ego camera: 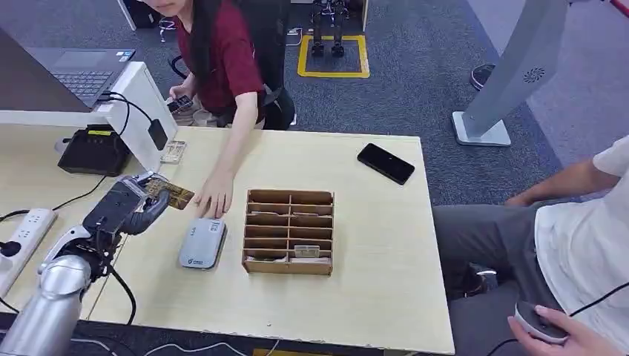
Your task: Pass the card to the sensor for recognition and then transmit it.
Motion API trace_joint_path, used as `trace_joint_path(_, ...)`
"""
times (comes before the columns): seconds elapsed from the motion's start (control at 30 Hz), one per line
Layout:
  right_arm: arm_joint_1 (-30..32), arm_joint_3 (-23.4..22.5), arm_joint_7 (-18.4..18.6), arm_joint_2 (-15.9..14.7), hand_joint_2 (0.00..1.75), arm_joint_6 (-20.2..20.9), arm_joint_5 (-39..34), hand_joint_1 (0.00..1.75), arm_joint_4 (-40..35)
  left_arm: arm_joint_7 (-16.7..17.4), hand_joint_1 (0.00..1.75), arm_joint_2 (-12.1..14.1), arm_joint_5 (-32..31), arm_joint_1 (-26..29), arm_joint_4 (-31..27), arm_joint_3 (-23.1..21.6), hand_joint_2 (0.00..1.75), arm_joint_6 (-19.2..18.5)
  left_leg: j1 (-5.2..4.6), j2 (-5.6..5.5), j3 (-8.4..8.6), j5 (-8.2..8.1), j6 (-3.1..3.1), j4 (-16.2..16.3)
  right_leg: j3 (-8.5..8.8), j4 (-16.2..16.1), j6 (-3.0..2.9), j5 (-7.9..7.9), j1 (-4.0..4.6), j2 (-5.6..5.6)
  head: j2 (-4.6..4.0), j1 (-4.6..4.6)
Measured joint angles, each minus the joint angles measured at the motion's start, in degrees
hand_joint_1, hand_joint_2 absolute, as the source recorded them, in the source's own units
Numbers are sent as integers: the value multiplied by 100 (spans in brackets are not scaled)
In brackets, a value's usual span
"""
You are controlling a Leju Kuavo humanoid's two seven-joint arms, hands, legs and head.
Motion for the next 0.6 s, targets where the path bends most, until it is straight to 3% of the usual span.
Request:
trace_joint_path(0.23, 0, 20, 31, 0, 0, 2, 2, 0, 0, 337, 175, -208, -102, 1, 114, 0, 175, 258, -1, 0, 0, 0, 0, 0, 0, 0, 0, 0, -1, 0, 0, 2)
trace_joint_path(0.6, -12, 28, 50, 2, 0, 4, 48, 0, -28, 455, 175, -551, -616, 11, 544, -15, 175, 413, -1, 1, 1, 0, 0, 0, -1, 0, 0, 0, 0, 1, 0, 0)
